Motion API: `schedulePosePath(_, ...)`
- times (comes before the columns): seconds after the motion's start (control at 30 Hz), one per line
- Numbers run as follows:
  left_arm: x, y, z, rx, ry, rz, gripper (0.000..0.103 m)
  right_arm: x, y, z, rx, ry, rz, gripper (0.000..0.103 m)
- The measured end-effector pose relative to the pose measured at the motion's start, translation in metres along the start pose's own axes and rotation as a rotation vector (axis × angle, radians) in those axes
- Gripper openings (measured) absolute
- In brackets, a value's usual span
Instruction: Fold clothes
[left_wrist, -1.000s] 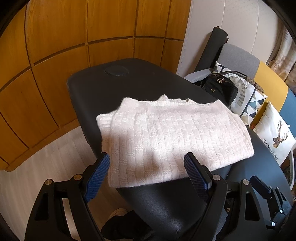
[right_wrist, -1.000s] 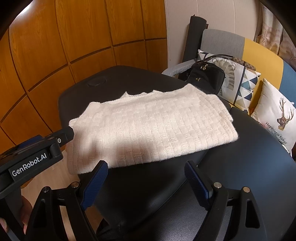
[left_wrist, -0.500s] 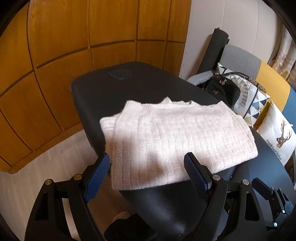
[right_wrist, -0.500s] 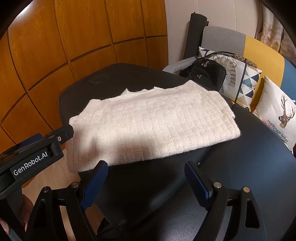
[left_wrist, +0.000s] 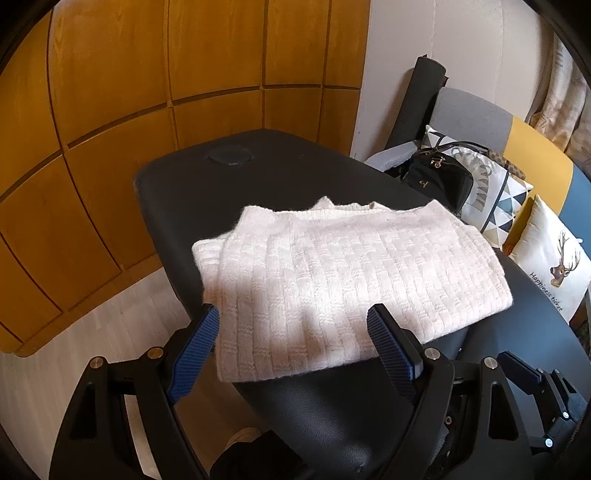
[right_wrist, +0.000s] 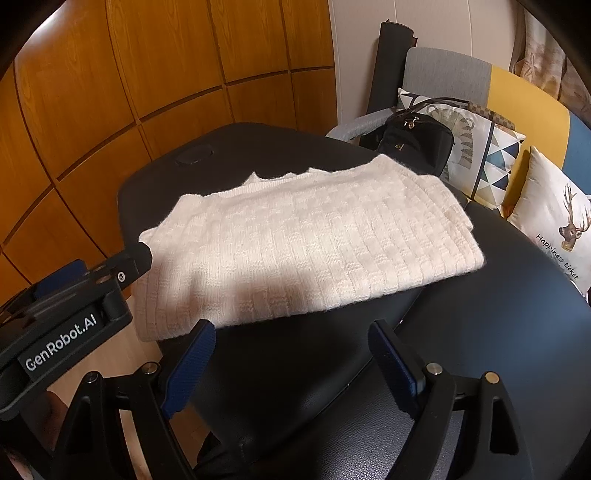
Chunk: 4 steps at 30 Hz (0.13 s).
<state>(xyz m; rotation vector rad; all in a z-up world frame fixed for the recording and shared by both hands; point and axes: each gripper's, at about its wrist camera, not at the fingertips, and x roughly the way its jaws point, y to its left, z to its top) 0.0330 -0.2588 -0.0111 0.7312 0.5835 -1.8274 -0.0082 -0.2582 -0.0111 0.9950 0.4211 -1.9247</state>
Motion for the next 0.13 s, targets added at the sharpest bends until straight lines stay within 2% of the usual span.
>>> schedulePosePath(0.13, 0.0033, 0.0013, -0.0003, -0.007, 0.023, -0.02, 0.085, 0.0009, 0.0008, -0.0005, -0.001, 0.003, 0.003, 0.087)
